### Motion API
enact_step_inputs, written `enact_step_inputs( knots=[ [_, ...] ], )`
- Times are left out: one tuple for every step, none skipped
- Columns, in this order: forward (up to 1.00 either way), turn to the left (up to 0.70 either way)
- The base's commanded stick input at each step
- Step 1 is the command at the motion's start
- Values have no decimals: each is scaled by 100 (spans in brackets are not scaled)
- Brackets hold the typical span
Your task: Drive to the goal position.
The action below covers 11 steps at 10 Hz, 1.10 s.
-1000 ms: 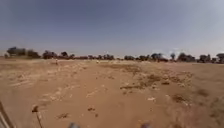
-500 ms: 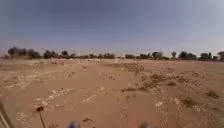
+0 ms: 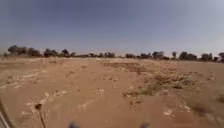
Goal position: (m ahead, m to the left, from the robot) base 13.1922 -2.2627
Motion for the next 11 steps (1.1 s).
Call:
enact_step_inputs(
  knots=[
    [50,0],
    [50,0],
    [50,0],
    [50,0],
    [50,0],
    [50,0],
    [50,0],
    [50,0],
    [50,0],
    [50,0],
    [50,0]
  ],
)
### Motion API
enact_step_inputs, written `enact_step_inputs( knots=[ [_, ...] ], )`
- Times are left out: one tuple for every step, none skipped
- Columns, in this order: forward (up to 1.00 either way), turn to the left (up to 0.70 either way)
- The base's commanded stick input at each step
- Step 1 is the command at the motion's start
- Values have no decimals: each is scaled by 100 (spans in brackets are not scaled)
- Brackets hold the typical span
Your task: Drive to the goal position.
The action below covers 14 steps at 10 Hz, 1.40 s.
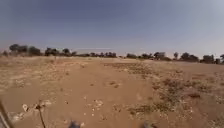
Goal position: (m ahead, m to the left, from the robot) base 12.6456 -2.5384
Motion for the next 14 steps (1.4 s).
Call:
enact_step_inputs(
  knots=[
    [50,0],
    [50,0],
    [50,0],
    [50,0],
    [50,0],
    [50,0],
    [50,0],
    [50,0],
    [50,0],
    [50,0],
    [50,0],
    [50,0],
    [50,0],
    [50,0]
  ],
)
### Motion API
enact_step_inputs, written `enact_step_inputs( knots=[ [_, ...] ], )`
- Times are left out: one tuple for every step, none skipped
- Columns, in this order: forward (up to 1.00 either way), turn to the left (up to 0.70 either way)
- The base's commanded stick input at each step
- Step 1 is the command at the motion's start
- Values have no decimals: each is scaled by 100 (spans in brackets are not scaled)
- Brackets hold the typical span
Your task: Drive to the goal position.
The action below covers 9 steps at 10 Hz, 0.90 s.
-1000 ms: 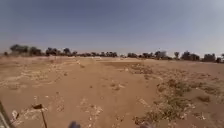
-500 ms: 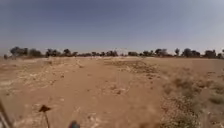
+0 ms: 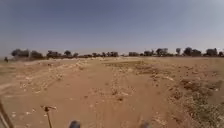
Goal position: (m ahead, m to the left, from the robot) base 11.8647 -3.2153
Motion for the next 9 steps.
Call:
enact_step_inputs(
  knots=[
    [50,0],
    [50,0],
    [50,0],
    [50,0],
    [50,0],
    [50,0],
    [50,0],
    [50,0],
    [50,0]
  ],
)
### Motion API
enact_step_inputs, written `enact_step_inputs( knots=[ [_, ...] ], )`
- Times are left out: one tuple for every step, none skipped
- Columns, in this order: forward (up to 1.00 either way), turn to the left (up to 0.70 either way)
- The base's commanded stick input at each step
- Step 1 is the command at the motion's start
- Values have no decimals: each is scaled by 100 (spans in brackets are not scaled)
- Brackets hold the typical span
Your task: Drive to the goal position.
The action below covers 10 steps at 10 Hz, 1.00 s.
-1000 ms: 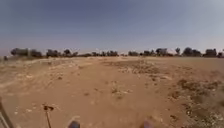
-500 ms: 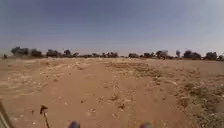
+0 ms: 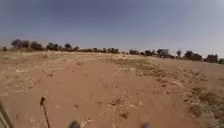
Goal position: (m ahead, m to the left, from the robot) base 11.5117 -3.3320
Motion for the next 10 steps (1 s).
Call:
enact_step_inputs(
  knots=[
    [50,0],
    [50,0],
    [50,0],
    [50,0],
    [50,0],
    [50,0],
    [50,0],
    [50,0],
    [50,0],
    [50,0]
  ],
)
